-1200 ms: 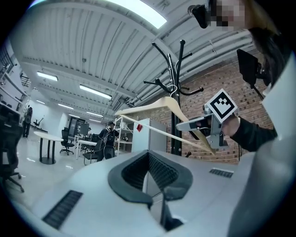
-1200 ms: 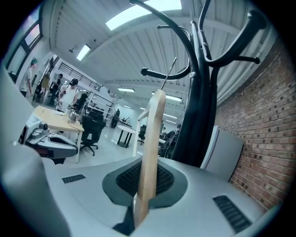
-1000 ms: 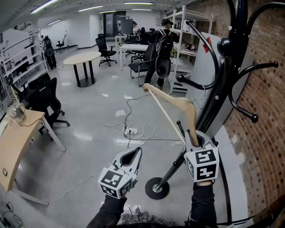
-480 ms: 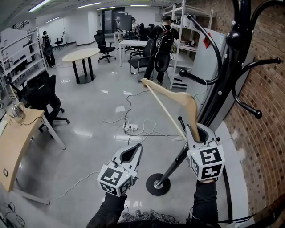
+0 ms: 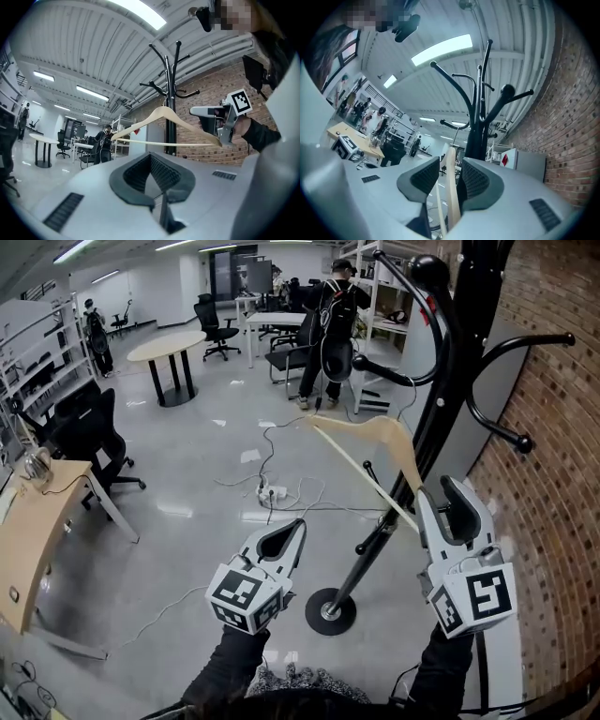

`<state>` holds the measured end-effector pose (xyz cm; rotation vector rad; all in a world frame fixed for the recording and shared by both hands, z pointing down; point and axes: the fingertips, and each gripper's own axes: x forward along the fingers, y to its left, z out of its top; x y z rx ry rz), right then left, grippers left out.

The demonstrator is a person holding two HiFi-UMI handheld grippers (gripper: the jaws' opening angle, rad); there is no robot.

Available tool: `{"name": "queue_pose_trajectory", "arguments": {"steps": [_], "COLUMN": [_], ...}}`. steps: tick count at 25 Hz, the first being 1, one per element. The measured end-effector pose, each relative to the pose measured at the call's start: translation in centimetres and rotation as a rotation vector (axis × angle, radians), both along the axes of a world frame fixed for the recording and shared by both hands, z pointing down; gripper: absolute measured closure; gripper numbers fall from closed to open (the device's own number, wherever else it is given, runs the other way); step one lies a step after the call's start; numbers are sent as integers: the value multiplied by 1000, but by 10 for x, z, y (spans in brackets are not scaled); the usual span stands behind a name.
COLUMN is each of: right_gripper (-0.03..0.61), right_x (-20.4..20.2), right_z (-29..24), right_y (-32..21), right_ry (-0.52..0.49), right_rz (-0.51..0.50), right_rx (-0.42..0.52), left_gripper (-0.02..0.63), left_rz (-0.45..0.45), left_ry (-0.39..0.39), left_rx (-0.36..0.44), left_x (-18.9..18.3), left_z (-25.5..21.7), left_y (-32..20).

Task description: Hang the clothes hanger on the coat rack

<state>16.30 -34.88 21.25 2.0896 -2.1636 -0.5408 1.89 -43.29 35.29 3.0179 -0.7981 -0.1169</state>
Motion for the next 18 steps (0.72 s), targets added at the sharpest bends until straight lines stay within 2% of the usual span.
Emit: {"name": "queue_pose_trajectory", "arguments": {"steps": [4, 7, 13, 18], "right_gripper": [442, 442, 442, 443], "right_x": [23, 35, 39, 37], "right_z": [10, 27, 65, 106], "right_y": [41, 67, 118, 162], "right_ry": [-34, -53, -68, -102], "right_rz": [26, 55, 72, 58], "right_rx": [-2, -47, -143, -211], "left_gripper": [609, 609, 609, 609], "left_rz": [-5, -4, 27, -3], "left_ry": [12, 6, -24, -24], "left_rx": [21, 22, 62, 72], "left_x": [12, 20, 38, 31], "left_z": [-8, -6, -7, -9], "left_y": [29, 58, 132, 184]}}
